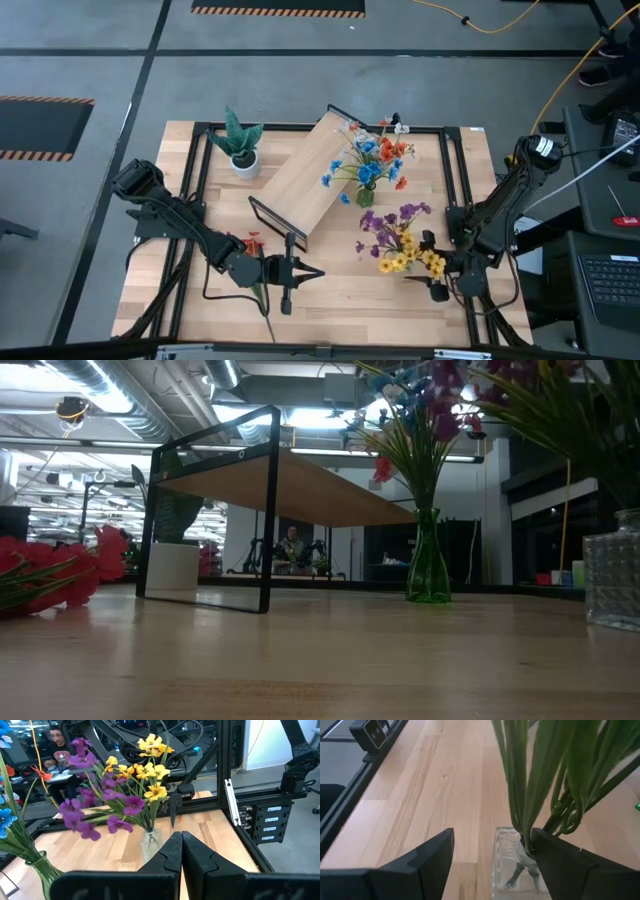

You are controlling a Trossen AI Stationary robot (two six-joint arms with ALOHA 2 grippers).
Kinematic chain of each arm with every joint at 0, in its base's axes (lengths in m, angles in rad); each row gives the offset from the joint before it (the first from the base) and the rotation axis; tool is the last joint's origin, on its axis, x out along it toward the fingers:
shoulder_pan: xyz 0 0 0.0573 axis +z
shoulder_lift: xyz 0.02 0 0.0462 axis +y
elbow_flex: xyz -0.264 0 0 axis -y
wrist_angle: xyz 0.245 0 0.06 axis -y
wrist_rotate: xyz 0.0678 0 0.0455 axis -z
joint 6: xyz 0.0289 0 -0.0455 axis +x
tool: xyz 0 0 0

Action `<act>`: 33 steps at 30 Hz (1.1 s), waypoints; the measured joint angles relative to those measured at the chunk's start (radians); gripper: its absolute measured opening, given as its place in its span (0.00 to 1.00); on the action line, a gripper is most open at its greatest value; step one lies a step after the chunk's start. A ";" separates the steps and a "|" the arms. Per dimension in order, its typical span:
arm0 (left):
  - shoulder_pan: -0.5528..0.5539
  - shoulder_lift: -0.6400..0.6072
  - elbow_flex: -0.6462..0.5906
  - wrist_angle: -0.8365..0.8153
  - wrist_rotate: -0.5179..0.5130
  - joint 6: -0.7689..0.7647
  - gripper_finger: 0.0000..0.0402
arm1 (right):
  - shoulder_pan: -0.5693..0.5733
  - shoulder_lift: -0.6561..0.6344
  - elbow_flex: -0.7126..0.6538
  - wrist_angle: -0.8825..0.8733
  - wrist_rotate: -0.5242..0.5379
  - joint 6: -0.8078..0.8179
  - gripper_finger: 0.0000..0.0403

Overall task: Pick and place flowers into a vace then onto a shelf
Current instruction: Put the yellow flowers into the transparent vase

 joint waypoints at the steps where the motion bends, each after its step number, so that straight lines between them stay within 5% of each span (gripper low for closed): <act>1: 0.000 0.000 0.000 0.000 0.000 0.000 0.00 | 0.000 -0.006 0.000 -0.010 0.001 0.004 0.66; 33: 0.000 0.000 0.000 0.000 0.000 -0.001 0.00 | 0.000 -0.016 0.311 -0.564 -0.004 0.083 0.66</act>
